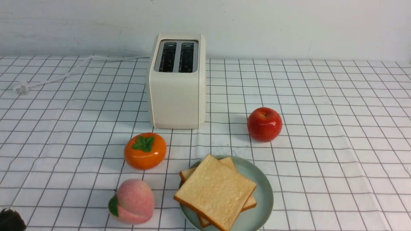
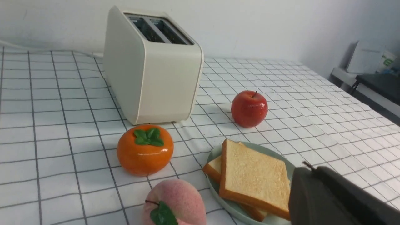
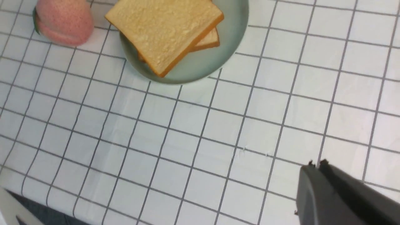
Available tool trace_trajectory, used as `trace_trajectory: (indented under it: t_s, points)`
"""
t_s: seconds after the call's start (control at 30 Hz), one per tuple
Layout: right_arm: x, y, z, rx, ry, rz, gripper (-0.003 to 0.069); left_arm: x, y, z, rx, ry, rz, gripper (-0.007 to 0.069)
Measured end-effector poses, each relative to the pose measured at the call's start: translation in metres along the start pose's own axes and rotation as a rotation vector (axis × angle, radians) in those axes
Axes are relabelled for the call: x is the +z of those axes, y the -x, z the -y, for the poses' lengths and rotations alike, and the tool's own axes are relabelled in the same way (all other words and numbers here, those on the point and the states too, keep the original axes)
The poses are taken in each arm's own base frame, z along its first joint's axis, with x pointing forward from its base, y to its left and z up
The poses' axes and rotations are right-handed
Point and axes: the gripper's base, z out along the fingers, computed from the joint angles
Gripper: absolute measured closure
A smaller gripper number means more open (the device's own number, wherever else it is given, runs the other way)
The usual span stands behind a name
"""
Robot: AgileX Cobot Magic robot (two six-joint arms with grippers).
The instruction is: Take toasted bread from bread machine on white checkered table place on plate.
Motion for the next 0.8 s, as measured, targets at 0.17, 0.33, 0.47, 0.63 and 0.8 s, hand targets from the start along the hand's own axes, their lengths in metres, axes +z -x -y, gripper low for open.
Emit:
trace_trajectory:
  t_s: [0.17,0.33,0.47,0.63,0.8]
  points:
    - [-0.001,-0.038,0.01,0.034,0.013,0.224,0.0658,0.008,-0.023,-0.006,-0.005,0.012,-0.037,0.0637]
    - [0.008,-0.055,0.019,0.069,0.025,0.365,0.0657,0.013,-0.039,-0.011,-0.006,0.025,-0.087,0.0637]
    - [0.017,-0.064,0.024,0.076,0.021,0.371,0.0655,0.015,-0.048,-0.013,-0.007,0.034,-0.123,0.0637]
    - [0.029,-0.072,0.029,0.088,0.008,0.327,0.0647,0.015,-0.05,-0.014,-0.008,0.039,-0.144,0.0637]
    - [0.033,-0.075,0.03,0.091,0.005,0.313,0.0643,0.014,-0.051,-0.014,-0.008,0.041,-0.155,0.0637]
